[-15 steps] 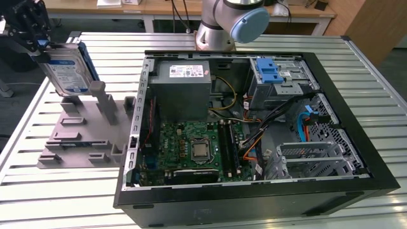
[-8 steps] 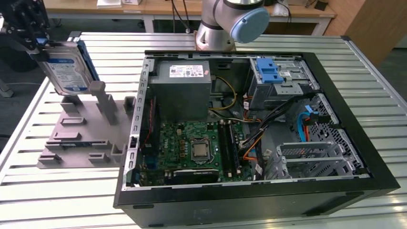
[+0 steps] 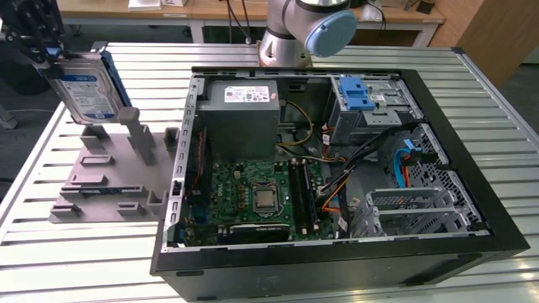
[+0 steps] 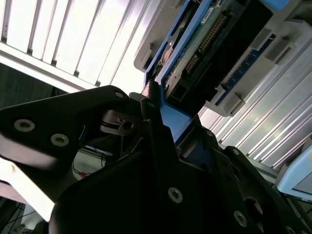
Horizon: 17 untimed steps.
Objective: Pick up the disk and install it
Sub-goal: 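Pick up the disk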
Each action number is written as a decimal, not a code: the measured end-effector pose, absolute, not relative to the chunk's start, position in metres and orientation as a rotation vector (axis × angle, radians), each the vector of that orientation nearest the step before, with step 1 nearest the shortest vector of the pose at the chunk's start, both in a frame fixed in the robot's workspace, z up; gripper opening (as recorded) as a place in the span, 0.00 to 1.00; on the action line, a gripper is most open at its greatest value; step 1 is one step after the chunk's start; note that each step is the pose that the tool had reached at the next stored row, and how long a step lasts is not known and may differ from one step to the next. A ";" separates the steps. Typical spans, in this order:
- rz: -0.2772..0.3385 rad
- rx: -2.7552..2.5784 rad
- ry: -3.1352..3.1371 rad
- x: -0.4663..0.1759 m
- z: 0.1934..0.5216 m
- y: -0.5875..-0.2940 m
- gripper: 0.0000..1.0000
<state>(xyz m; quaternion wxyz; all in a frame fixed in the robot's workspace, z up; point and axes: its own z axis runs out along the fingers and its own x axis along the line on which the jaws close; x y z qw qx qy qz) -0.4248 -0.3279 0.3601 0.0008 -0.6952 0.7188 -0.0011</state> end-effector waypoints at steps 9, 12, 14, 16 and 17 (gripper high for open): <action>-0.003 -2.183 2.257 -0.425 0.366 -0.328 0.36; -0.003 -2.183 2.257 -0.425 0.368 -0.328 0.36; -0.003 -2.183 2.257 -0.425 0.369 -0.328 0.36; -0.003 -2.183 2.257 -0.425 0.371 -0.328 0.36; -0.003 -2.183 2.257 -0.425 0.371 -0.328 0.36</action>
